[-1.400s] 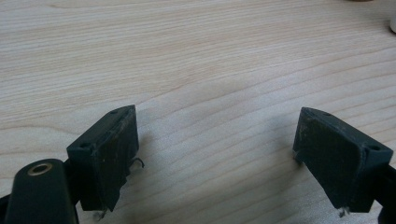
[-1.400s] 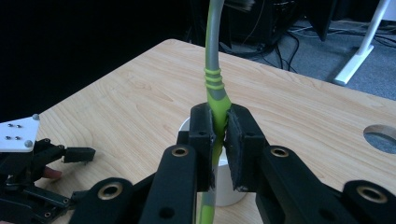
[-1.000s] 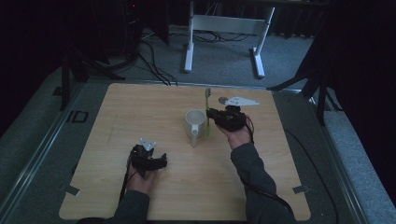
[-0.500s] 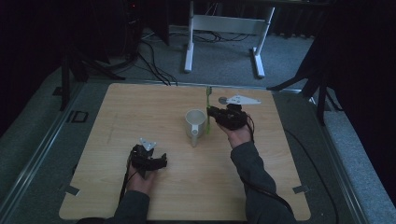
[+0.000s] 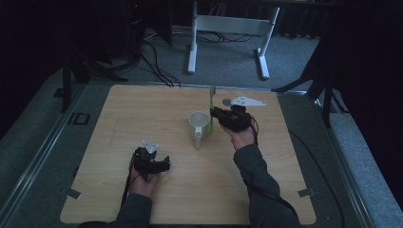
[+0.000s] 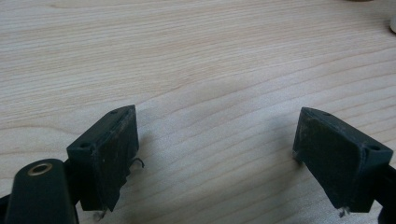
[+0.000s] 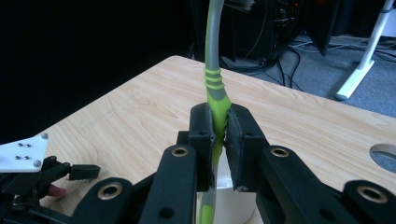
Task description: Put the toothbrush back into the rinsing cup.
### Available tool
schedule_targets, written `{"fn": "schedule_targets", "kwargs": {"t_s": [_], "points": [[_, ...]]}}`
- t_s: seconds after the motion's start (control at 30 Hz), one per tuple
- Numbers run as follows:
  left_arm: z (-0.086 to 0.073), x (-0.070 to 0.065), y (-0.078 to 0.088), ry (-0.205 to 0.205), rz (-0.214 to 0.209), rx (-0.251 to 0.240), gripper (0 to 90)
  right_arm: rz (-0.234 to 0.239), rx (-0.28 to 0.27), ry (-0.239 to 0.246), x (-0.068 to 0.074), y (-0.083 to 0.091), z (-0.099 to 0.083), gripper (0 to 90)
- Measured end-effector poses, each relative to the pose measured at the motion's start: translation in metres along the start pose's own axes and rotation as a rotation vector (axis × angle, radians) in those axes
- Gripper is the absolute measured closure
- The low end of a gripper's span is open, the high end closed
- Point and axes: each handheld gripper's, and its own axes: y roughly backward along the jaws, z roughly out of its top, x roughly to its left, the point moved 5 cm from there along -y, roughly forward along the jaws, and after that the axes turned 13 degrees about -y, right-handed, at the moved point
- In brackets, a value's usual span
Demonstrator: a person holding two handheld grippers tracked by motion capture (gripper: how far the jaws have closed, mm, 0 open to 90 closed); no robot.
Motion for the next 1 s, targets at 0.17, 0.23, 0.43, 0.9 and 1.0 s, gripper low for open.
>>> {"fn": "schedule_targets", "kwargs": {"t_s": [0.17, 0.23, 0.43, 0.9, 1.0], "points": [[0.000, 0.000, 0.000, 0.000, 0.000, 0.000, 14.6, 0.006, -0.007, -0.011, 0.000, 0.000, 0.001, 80.9], [0.000, 0.000, 0.000, 0.000, 0.000, 0.000, 14.6, 0.007, -0.007, -0.011, 0.000, 0.000, 0.001, 80.9], [0.000, 0.000, 0.000, 0.000, 0.000, 0.000, 14.6, 0.016, -0.009, -0.005, 0.002, -0.002, 0.001, 80.9], [0.000, 0.000, 0.000, -0.001, -0.001, 0.001, 14.6, 0.036, -0.024, 0.011, 0.010, -0.005, 0.003, 80.9], [0.000, 0.000, 0.000, -0.001, -0.001, 0.001, 14.6, 0.039, -0.024, 0.010, 0.011, -0.006, 0.003, 80.9]]}}
